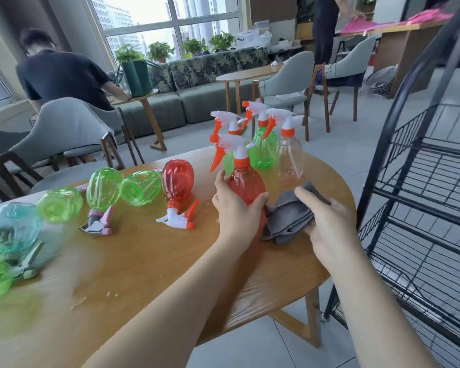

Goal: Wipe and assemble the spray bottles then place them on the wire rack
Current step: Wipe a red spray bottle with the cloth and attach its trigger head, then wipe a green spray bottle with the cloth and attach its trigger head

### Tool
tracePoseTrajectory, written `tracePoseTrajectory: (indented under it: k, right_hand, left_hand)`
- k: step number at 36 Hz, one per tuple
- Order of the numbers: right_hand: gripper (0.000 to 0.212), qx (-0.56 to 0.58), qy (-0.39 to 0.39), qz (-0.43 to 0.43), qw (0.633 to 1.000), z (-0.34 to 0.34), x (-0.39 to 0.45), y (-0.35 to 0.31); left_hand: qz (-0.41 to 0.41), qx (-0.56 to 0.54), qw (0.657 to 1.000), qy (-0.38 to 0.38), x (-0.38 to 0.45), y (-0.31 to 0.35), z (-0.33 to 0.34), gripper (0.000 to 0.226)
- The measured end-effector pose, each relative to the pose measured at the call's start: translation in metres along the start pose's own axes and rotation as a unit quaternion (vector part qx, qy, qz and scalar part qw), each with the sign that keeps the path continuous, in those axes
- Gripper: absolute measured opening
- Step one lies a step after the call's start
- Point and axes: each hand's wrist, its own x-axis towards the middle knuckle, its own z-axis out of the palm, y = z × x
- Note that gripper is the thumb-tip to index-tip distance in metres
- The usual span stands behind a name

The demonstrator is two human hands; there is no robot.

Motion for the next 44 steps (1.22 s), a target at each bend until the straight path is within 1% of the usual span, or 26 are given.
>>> tracePoseTrajectory:
  k: [2,8,13,15,18,24,28,32,36,41,44]
  right_hand:
    - [0.012,0.007,-0.007,0.009,1.000,-0.004,0.002,0.000]
    - [0.019,0.042,-0.035,0.023,0.998,-0.006,0.004,0.001]
    - [0.012,0.039,-0.060,0.017,0.997,0.000,0.001,0.002]
    - [0.012,0.038,-0.067,0.021,0.997,0.002,0.000,0.003]
    - [0.010,0.029,-0.070,0.018,0.997,0.005,-0.002,0.005]
    - [0.009,0.034,-0.082,0.014,0.996,0.013,-0.007,0.007]
    - [0.006,0.041,-0.076,0.013,0.996,0.017,-0.009,0.010]
    - [0.009,0.026,-0.081,0.014,0.996,0.020,-0.010,0.012]
    - [0.011,0.005,-0.091,0.011,0.996,0.027,-0.015,0.014]
    - [0.010,-0.039,-0.131,0.004,0.991,0.050,-0.039,0.020]
    - [0.010,-0.071,-0.172,0.010,0.982,0.073,-0.064,0.030]
  left_hand:
    - [-0.006,-0.006,1.000,0.006,0.012,0.000,0.010,0.103]
    - [-0.021,-0.015,0.999,0.033,0.041,-0.001,0.027,0.115]
    - [-0.061,-0.001,0.997,0.040,0.059,-0.004,0.032,0.119]
    - [-0.065,0.013,0.997,0.048,0.064,-0.006,0.034,0.121]
    - [-0.066,0.028,0.996,0.060,0.071,-0.006,0.034,0.116]
    - [-0.066,0.042,0.996,0.041,0.079,-0.004,0.034,0.112]
    - [-0.061,0.046,0.997,0.019,0.076,-0.003,0.031,0.110]
    - [-0.059,0.058,0.997,0.006,0.069,-0.001,0.019,0.107]
    - [-0.071,0.069,0.995,-0.001,0.049,0.003,-0.009,0.095]
    - [-0.052,0.083,0.995,-0.001,0.006,0.004,-0.077,0.055]
    - [-0.036,0.090,0.995,0.016,-0.023,-0.003,-0.130,0.037]
